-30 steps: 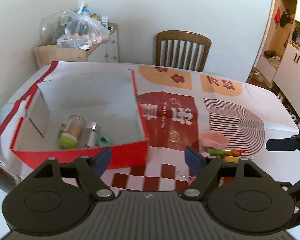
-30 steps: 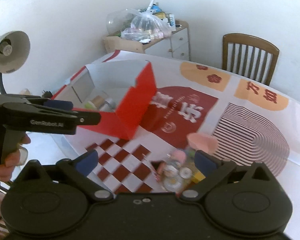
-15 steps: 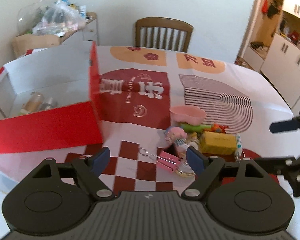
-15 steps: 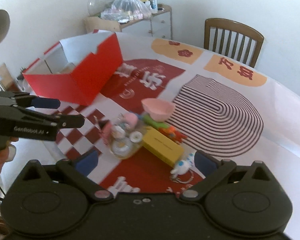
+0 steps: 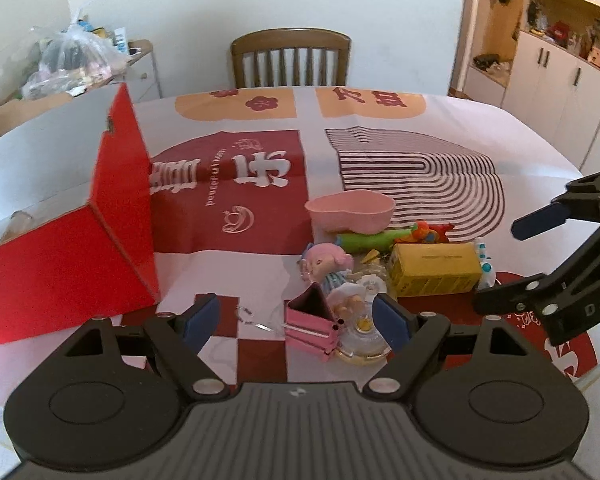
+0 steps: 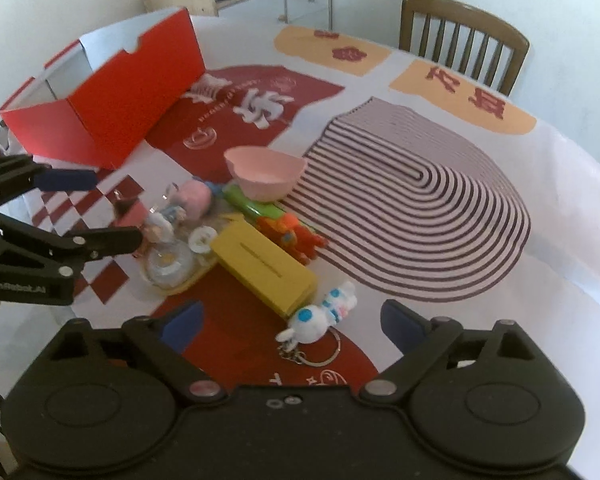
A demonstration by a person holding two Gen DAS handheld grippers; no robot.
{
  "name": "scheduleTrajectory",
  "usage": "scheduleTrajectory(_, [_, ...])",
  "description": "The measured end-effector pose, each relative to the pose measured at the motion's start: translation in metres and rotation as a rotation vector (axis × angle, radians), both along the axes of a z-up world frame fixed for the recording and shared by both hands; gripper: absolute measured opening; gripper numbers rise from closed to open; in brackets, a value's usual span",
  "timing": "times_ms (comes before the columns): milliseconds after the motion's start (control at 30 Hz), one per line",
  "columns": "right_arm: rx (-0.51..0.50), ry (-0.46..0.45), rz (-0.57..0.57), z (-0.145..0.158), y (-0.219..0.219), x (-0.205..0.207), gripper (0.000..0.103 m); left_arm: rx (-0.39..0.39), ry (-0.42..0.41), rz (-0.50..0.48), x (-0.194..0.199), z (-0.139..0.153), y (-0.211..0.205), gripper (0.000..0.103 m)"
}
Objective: Organize rigid objects
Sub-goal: 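Reach the left tool to the pink binder clip and close on it, then grasp the white astronaut keychain with the right tool while the left tool lifts the clip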
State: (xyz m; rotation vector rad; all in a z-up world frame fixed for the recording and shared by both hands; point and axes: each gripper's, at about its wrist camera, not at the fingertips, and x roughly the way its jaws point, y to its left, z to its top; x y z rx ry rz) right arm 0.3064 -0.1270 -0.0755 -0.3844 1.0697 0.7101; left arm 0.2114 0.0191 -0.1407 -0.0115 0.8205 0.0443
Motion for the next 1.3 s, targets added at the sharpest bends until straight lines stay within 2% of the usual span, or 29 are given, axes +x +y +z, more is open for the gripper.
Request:
scheduleTrajectory(133, [-0.018, 0.022, 0.011, -0.010, -0.001, 0.005, 0.086, 0.019, 0.005, -0.034, 0.006, -0.006, -0.005, 0.083])
scheduleTrajectory(200, [-0.017, 0.038, 0.013, -0.014, -0.002, 0.006, 0.084, 0.022, 0.008, -0.050, 0.007, -0.009, -0.007, 0.074])
scheduleTrajectory(233, [-0.017, 0.041, 0.016, -0.014, -0.002, 0.007, 0.083, 0.027, 0.011, -0.057, 0.007, -0.010, -0.008, 0.066])
scheduleTrajectory(600, [-0.011, 0.056, 0.056, -0.025, -0.001, 0.014, 0.073, 0.030, 0.034, -0.101, 0.012, -0.017, -0.011, 0.043])
scheduleTrajectory(767, [-0.024, 0.027, 0.073, -0.024, -0.001, 0.015, 0.058, 0.031, 0.034, -0.096, 0.011, -0.017, -0.010, 0.037])
scheduleTrajectory(833, [-0.022, 0.024, 0.070, -0.023, -0.003, 0.016, 0.045, 0.042, 0.035, -0.089, 0.011, -0.016, -0.009, 0.032])
scheduleTrajectory(900, [-0.013, 0.028, 0.061, -0.022, -0.005, 0.017, 0.033, 0.038, 0.041, -0.082, 0.011, -0.016, -0.008, 0.032])
scheduleTrajectory(933, [-0.012, 0.026, 0.057, -0.022, -0.006, 0.016, 0.032, 0.035, 0.042, -0.079, 0.010, -0.015, -0.007, 0.032])
scheduleTrajectory(1133, [-0.006, 0.016, 0.036, -0.019, -0.011, 0.007, 0.032, 0.030, 0.050, -0.070, 0.004, -0.010, -0.006, 0.032])
scheduleTrajectory(1300, [0.024, 0.016, 0.029, -0.004, -0.018, -0.002, 0.032, 0.007, 0.048, -0.060, -0.006, 0.000, -0.005, 0.032])
